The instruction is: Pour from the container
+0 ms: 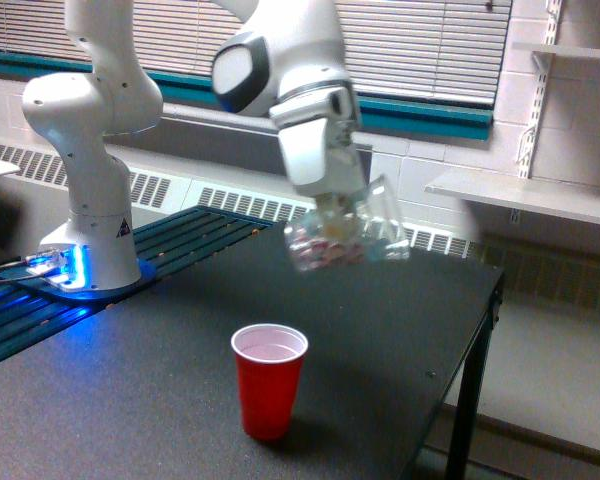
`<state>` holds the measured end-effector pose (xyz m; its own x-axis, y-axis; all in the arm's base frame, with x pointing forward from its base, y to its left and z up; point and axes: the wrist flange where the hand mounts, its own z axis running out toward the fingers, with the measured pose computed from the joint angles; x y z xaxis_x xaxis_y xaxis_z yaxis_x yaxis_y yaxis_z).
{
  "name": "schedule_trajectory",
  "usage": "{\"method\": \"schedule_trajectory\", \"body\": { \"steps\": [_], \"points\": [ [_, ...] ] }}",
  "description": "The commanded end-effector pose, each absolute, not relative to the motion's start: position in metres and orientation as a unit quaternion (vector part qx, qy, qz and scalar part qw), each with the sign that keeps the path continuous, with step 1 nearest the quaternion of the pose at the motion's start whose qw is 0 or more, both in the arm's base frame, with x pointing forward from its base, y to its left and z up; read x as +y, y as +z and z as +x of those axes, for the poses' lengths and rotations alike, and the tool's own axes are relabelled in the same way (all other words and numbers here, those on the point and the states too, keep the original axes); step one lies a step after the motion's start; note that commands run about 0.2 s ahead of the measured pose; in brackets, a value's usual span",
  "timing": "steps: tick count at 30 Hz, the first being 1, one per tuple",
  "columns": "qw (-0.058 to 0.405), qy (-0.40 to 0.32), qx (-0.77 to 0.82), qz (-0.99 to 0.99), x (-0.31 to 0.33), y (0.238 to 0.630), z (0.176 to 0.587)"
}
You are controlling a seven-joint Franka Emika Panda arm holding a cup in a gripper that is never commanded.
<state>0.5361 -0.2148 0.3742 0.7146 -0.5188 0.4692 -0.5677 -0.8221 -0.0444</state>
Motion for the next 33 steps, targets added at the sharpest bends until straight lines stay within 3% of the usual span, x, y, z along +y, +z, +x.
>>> {"method": "schedule_trajectory", "body": {
  "steps": [1,13,33],
  "points": [
    [0.066,0.227,-0.274,0.932,-0.232,0.356,0.506],
    [0.08,0.199,-0.289,0.933,-0.251,0.329,0.461],
    [0.113,0.154,-0.257,0.947,-0.252,0.3,0.428]
  ]
}}
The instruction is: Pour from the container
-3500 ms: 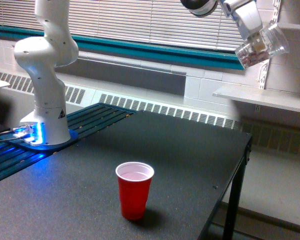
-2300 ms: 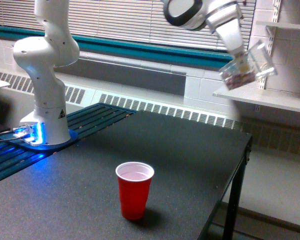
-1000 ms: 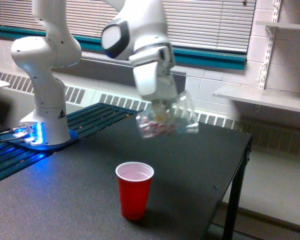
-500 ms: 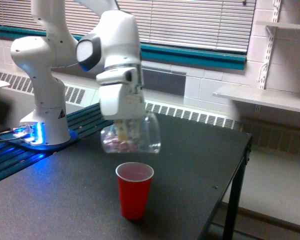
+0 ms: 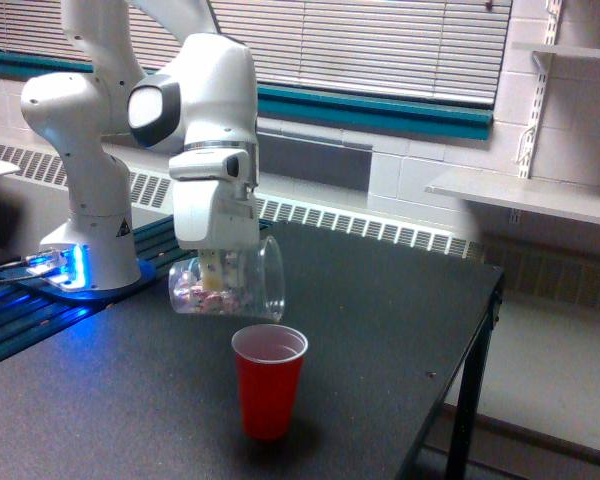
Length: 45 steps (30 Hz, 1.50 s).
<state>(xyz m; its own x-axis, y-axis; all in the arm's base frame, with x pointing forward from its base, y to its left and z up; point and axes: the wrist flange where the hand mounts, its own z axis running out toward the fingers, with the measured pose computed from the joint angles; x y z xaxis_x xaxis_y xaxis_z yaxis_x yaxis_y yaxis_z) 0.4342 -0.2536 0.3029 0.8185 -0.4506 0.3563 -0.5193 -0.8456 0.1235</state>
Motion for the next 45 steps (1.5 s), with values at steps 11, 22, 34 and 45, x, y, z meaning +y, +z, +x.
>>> {"method": "schedule_trajectory", "body": {
  "steps": [11,22,34,45],
  "points": [
    [0.132,0.139,-0.233,0.953,-0.246,0.3,0.429],
    [0.158,0.119,-0.209,0.958,-0.242,0.299,0.431],
    [0.181,0.1,-0.191,0.96,-0.241,0.298,0.429],
    [0.197,0.09,-0.177,0.96,-0.237,0.3,0.432]
  ]
}}
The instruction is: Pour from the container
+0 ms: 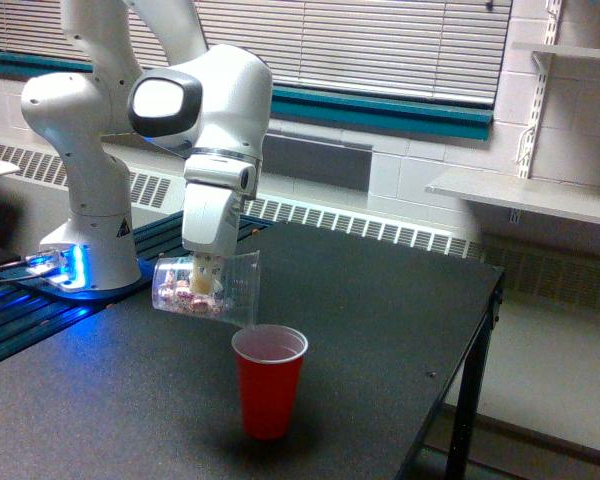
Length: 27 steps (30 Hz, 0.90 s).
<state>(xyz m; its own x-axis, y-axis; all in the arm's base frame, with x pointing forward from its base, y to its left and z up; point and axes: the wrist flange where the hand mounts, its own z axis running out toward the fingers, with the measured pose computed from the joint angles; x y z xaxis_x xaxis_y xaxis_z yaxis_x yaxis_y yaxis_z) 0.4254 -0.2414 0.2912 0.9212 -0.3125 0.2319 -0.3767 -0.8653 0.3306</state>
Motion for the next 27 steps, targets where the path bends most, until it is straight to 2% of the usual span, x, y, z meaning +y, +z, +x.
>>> {"method": "schedule_trajectory", "body": {
  "steps": [1,27],
  "points": [
    [0.197,0.088,-0.176,0.96,-0.236,0.299,0.433],
    [0.233,0.054,-0.138,0.961,-0.222,0.29,0.441]
  ]
}}
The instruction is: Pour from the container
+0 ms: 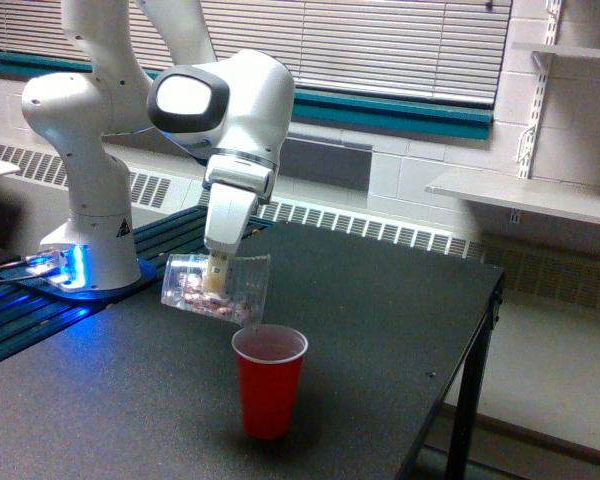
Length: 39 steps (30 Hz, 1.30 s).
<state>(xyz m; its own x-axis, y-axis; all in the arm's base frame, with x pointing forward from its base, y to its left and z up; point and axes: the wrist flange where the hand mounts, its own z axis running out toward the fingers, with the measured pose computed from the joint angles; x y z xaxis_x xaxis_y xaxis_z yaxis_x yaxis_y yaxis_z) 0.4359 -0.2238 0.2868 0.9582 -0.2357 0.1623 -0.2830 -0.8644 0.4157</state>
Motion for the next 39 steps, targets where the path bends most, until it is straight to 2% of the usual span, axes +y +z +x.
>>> {"method": "schedule_trajectory", "body": {
  "steps": [1,23,39],
  "points": [
    [0.233,0.054,-0.139,0.961,-0.222,0.29,0.442],
    [0.249,0.052,-0.135,0.958,-0.223,0.297,0.453],
    [0.244,0.059,-0.136,0.958,-0.226,0.303,0.462]
  ]
}}
